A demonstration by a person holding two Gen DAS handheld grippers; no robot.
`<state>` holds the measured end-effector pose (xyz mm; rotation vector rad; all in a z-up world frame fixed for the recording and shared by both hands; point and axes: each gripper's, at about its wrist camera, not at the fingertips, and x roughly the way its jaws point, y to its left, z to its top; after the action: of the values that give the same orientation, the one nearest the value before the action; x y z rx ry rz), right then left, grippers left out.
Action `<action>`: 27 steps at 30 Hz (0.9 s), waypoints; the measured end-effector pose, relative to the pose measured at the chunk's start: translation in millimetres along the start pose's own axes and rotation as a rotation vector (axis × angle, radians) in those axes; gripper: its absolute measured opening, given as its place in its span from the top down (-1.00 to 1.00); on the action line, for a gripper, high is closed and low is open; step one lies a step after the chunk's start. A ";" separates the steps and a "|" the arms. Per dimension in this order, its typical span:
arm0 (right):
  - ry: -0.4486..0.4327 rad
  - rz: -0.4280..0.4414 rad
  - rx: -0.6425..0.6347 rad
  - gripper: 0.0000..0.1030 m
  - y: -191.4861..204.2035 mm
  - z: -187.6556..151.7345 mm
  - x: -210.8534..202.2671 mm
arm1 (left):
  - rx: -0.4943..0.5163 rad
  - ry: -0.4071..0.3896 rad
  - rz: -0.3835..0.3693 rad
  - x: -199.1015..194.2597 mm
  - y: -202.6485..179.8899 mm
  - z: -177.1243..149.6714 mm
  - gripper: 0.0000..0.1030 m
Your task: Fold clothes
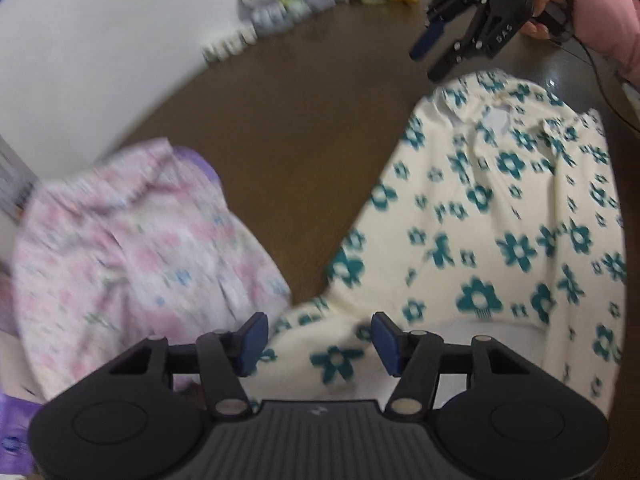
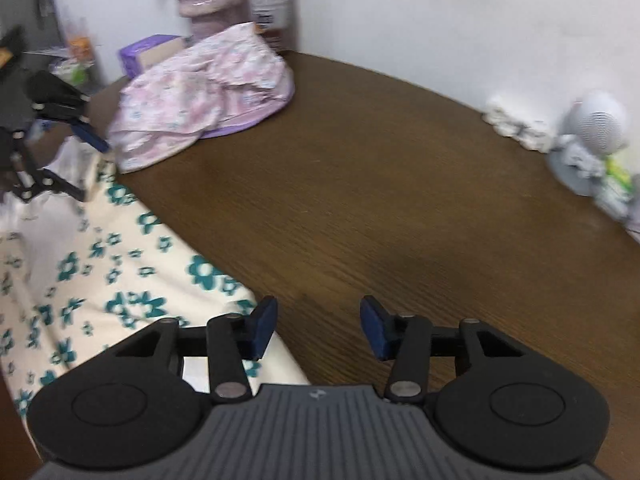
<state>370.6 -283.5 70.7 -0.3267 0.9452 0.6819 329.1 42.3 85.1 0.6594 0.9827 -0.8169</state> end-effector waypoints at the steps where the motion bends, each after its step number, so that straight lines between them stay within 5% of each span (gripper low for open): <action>1: 0.007 0.012 -0.028 0.08 1.8 -0.1 1.9 | 0.010 0.031 -0.016 4.1 2.1 -3.3 -0.09; 10: 0.082 0.197 -0.091 0.15 -0.6 -0.2 8.9 | -0.049 -0.024 -0.100 -3.6 35.3 -13.6 -0.07; 19: 0.138 0.197 -0.155 0.16 14.7 -3.3 24.5 | -0.025 0.047 -0.107 -1.0 43.5 -20.1 -0.05; 27: 0.132 0.204 -0.161 0.15 11.2 -3.7 23.3 | -0.076 -0.006 -0.076 -15.4 55.1 -28.1 -0.09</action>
<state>370.1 -268.0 49.7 -0.4251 1.0612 0.9345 357.6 98.7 93.9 0.5572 1.0333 -0.8438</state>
